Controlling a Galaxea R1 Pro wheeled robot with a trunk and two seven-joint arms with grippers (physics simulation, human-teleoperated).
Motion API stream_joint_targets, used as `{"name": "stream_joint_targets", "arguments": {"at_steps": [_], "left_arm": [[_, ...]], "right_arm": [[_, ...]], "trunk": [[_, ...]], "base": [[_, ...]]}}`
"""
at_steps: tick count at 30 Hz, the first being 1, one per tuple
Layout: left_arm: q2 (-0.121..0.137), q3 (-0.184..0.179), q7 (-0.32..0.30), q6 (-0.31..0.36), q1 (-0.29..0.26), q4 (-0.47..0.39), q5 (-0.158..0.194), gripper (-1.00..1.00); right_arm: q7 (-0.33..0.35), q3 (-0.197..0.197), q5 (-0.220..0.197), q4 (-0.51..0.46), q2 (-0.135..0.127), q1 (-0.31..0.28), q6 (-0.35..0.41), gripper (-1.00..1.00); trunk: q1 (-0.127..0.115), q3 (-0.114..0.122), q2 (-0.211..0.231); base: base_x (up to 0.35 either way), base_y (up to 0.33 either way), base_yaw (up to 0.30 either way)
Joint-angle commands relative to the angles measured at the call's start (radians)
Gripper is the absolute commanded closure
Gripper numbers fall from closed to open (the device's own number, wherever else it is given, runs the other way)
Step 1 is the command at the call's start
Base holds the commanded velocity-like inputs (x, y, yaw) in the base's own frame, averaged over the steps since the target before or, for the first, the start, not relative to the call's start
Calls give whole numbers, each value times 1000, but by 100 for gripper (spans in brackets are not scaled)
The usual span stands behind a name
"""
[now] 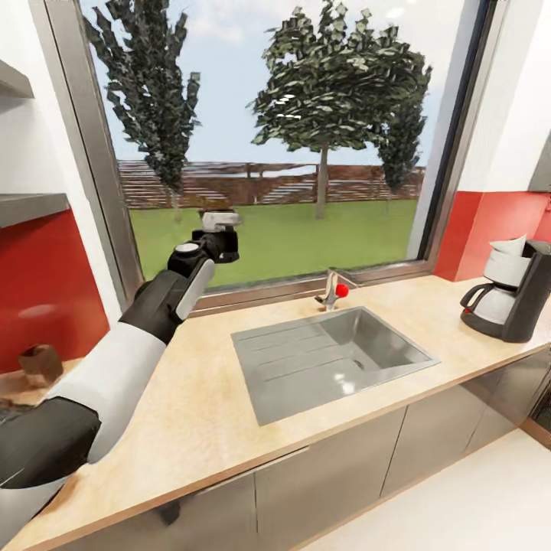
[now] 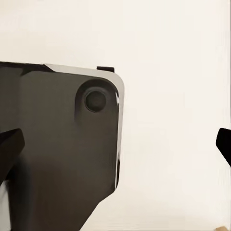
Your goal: Set up a coffee station on the kitchen countertop: keep the coffee maker on the countertop, move the bottle of coffee from the kitchen shelf to the counter next to the coffee maker, place a paper coffee filter on top of the coffee maker, put the saucer next to the coffee maker with the coffee cup on the saucer, and place the electric kettle next to the coffee maker.
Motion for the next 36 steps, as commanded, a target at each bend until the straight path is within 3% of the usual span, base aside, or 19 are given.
{"name": "stream_joint_targets", "arguments": {"at_steps": [1, 2, 3, 5, 10, 13, 18, 23, 24, 26, 27, 29, 31, 33, 36], "left_arm": [[0, -4, 8, -53, 67, -14, 1, 100], [1, -8, 7, -97, 129, -19, -1, 100], [1, -11, 6, -107, 147, -21, -1, 100], [4, -61, 1, -162, 247, -25, -5, 100], [14, -112, -1, -256, 363, -26, -7, 100], [15, -120, -2, -280, 413, -27, -7, 100], [15, -127, -1, -308, 496, -26, -7, 100], [16, -137, -2, -412, 577, -24, -9, 100], [17, -139, -2, -454, 605, -24, -30, 100], [17, -139, -2, -503, 639, -24, -104, 100], [16, -138, -2, -511, 646, -23, -127, 100], [15, -136, -1, -530, 667, -25, -207, 100], [14, -134, -2, -537, 676, -26, -253, 100], [16, -134, -2, -543, 683, -24, -280, 100], [14, -135, -2, -544, 684, -24, -287, 100]], "right_arm": [[1, -8, 10, 0, 1, 0, -4, -100], [2, -8, 9, 0, 1, 0, -4, -100], [2, -8, 8, -1, 1, 0, -5, -100], [3, -8, 8, -8, 3, 0, -6, -100], [3, -9, 2, -32, 3, 0, -7, -100], [3, -10, -24, -35, 2, 0, -7, -100], [3, -9, -118, -36, 0, 0, -7, -100], [3, -9, -136, -35, 0, 0, -7, -100], [3, -9, -137, -34, -1, 0, -7, -100], [3, -8, -138, -34, 0, 0, -7, -100], [3, -8, -138, -34, 0, 0, -7, -100], [2, -8, -138, -32, 0, 0, -7, -100], [3, -7, -138, -32, 1, 0, -7, -100], [2, -7, -138, -32, 1, 0, -7, -100], [2, -6, -138, -32, 1, 0, -7, -100]], "trunk": [[0, 0, -1], [0, 0, -1], [0, 0, -1], [0, 0, -1], [0, 0, -1], [0, 0, -1], [0, 0, -1], [0, 0, -1], [0, 0, -1], [0, 0, -1], [0, 0, -1], [0, 0, -1], [0, 0, -1], [0, 0, -1], [0, 0, -1]], "base": [[0, -273, 0], [0, -273, 0], [0, -273, 0], [0, -266, 0], [0, -234, 0], [0, -110, -72], [0, -23, -240], [0, -2, -286], [0, 0, -290], [0, 0, -290], [0, 0, -290], [0, 0, -291], [0, 0, -291], [0, 0, -291], [0, 0, -291]]}}
